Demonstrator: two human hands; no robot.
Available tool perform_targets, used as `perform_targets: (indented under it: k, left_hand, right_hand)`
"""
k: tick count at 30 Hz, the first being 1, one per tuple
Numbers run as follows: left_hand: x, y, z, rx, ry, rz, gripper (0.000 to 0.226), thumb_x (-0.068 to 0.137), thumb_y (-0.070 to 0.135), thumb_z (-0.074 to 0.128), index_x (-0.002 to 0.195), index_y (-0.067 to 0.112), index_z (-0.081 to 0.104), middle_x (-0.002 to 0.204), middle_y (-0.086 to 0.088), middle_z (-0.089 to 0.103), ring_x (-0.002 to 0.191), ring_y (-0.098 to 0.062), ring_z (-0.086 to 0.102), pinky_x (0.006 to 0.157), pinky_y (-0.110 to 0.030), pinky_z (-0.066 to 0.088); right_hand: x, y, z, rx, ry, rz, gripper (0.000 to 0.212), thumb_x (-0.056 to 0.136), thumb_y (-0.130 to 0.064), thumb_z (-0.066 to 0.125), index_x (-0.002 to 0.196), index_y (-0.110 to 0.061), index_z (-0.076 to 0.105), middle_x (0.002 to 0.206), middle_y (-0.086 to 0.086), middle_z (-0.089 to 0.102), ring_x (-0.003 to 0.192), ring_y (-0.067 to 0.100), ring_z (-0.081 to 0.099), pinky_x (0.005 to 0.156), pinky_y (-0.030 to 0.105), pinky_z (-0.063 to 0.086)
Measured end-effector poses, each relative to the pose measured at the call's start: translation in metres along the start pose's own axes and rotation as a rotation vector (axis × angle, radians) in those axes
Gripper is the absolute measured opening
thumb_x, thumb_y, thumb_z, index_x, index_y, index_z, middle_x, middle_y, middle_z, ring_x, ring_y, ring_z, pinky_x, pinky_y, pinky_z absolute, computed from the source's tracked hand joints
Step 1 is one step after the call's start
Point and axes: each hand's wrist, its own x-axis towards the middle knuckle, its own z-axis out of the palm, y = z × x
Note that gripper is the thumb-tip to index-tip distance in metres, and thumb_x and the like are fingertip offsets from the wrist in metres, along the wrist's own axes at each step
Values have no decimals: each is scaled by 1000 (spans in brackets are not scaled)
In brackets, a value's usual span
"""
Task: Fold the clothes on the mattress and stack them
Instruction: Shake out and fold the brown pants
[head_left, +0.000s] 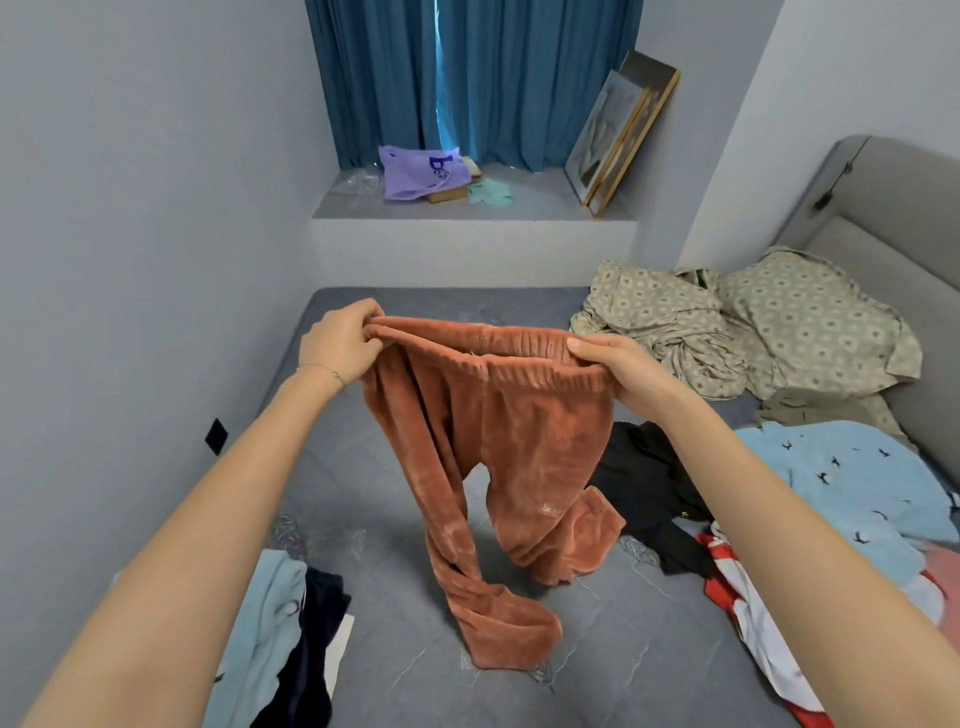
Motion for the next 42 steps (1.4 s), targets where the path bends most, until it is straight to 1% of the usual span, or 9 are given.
perform_targets:
  k: [7, 10, 12, 14, 18, 24, 32, 38, 42]
  left_hand:
    - [14, -3, -4, -401, 107, -98, 11, 80, 13, 71, 82, 17, 61, 78, -4, 59, 79, -22, 56, 75, -37, 49]
    - [21, 0, -18, -590, 171, -113, 24, 79, 8, 75, 72, 20, 56, 68, 0, 53, 68, -13, 49, 61, -19, 44]
    - [25, 3, -28, -693, 201, -124, 28, 78, 11, 79, 70, 24, 55, 68, 4, 54, 64, -5, 48, 55, -10, 39]
    - [29, 7, -37, -770, 228, -137, 26, 76, 14, 81, 72, 24, 57, 71, 6, 56, 64, -3, 49, 58, -13, 41]
    - [36, 10, -57, -982, 226, -155, 16, 76, 21, 82, 85, 22, 69, 89, 1, 70, 80, -9, 65, 75, -24, 53]
    - [34, 22, -70, -1205, 188, -117, 9, 85, 18, 73, 94, 19, 69, 88, 5, 74, 81, -5, 70, 68, -18, 55]
    - [40, 31, -108, -1283, 245, -80, 10, 92, 16, 64, 102, 16, 65, 96, 3, 71, 84, -4, 68, 72, -17, 54]
    - [55, 35, -140, -1509, 263, -114, 22, 88, 21, 70, 107, 12, 67, 96, -4, 73, 88, -14, 71, 71, -26, 57]
    - [54, 24, -119, -1571, 158, -288, 35, 91, 17, 64, 123, 3, 61, 112, -14, 68, 92, -20, 68, 79, -32, 58]
  right_hand:
    - [-6, -2, -12, -23, -216, -40, 51, 80, -30, 79, 126, -19, 62, 113, 5, 71, 106, 19, 67, 89, 29, 55]
    - [-4, -10, -13, -170, -238, -50, 79, 63, -25, 88, 134, -26, 54, 127, 1, 66, 120, 17, 61, 103, 35, 47]
    - [-1, -17, -11, -237, -186, -90, 72, 63, -21, 89, 128, -20, 58, 121, 3, 69, 117, 19, 63, 106, 41, 46]
    - [0, -26, -9, -197, -128, -146, 57, 68, -26, 88, 120, -19, 67, 115, 6, 72, 111, 23, 67, 102, 41, 50]
    - [1, -52, -2, -19, 1, -272, 27, 75, -25, 81, 102, -28, 77, 104, 5, 75, 97, 20, 72, 80, 26, 58]
    - [8, -104, 26, 192, 168, -427, 10, 85, -13, 71, 94, -15, 76, 95, 6, 76, 86, 16, 73, 73, 24, 56]
    - [10, -171, 53, 327, 319, -515, 22, 93, -29, 65, 107, -13, 69, 91, -2, 76, 85, 9, 72, 69, 21, 55]
    - [22, -203, 62, 493, 391, -416, 25, 88, -42, 71, 99, -21, 63, 72, -12, 74, 71, 3, 72, 55, 16, 53]
    - [38, -173, 72, 424, 463, -278, 19, 90, -36, 70, 93, -18, 64, 84, -3, 73, 65, 2, 70, 53, 13, 51]
